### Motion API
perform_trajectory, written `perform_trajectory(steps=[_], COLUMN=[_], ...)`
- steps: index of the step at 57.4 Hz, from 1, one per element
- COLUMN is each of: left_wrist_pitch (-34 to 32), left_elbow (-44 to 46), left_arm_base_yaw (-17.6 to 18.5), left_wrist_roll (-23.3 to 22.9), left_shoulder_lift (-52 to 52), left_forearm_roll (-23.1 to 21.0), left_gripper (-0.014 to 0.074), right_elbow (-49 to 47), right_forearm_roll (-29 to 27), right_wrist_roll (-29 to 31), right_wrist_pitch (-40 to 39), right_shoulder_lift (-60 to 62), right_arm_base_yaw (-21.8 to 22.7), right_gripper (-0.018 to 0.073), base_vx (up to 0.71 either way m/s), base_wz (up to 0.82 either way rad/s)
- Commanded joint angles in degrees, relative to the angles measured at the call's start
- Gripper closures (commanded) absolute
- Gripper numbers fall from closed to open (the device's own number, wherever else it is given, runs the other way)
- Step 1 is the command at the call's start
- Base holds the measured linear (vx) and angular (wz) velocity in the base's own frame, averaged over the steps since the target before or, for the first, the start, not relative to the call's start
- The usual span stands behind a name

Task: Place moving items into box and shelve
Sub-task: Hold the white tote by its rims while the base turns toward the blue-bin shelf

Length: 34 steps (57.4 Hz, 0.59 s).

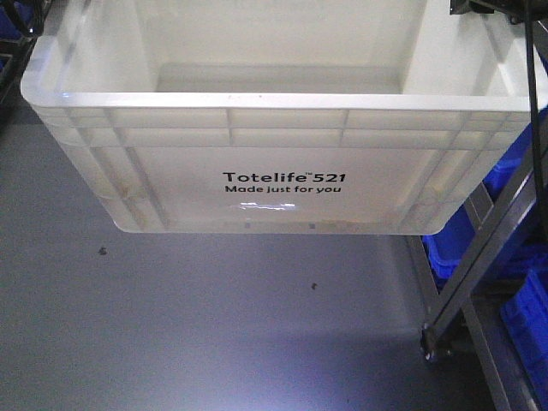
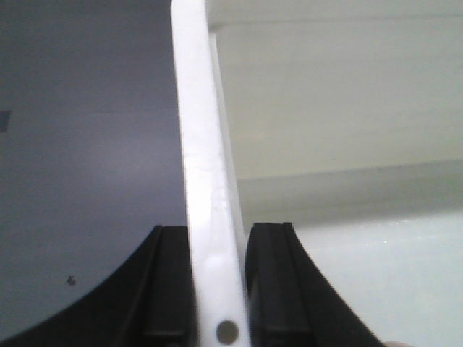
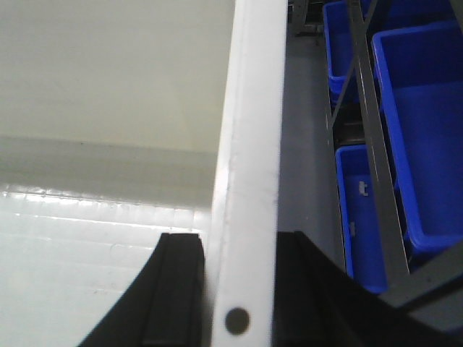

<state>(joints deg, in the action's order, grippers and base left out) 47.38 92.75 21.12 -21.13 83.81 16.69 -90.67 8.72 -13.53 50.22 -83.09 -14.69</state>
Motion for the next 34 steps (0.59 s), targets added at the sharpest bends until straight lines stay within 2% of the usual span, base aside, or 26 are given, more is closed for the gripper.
perform_trajectory(steps=[1, 34], left_wrist_pitch=[-7.06, -7.06], left_elbow=[2.14, 2.14], left_arm_base_yaw=[0.04, 0.04], left_wrist_roll=[0.52, 0.52], left_shoulder_lift=[-3.17, -3.17], left_forearm_roll=[4.16, 4.16], left_gripper=[0.0594, 0.0594], right_elbow=[-2.51, -2.51], right_forearm_roll=[3.21, 3.21], right_wrist_roll=[0.71, 0.71], right_wrist_pitch=[-8.32, -8.03], right_shoulder_lift=[2.9, 2.9], right_arm_base_yaw=[0.46, 0.46], right_gripper=[0.0564, 0.0564], base_vx=[0.58, 0.57], base_wz=[0.01, -0.03])
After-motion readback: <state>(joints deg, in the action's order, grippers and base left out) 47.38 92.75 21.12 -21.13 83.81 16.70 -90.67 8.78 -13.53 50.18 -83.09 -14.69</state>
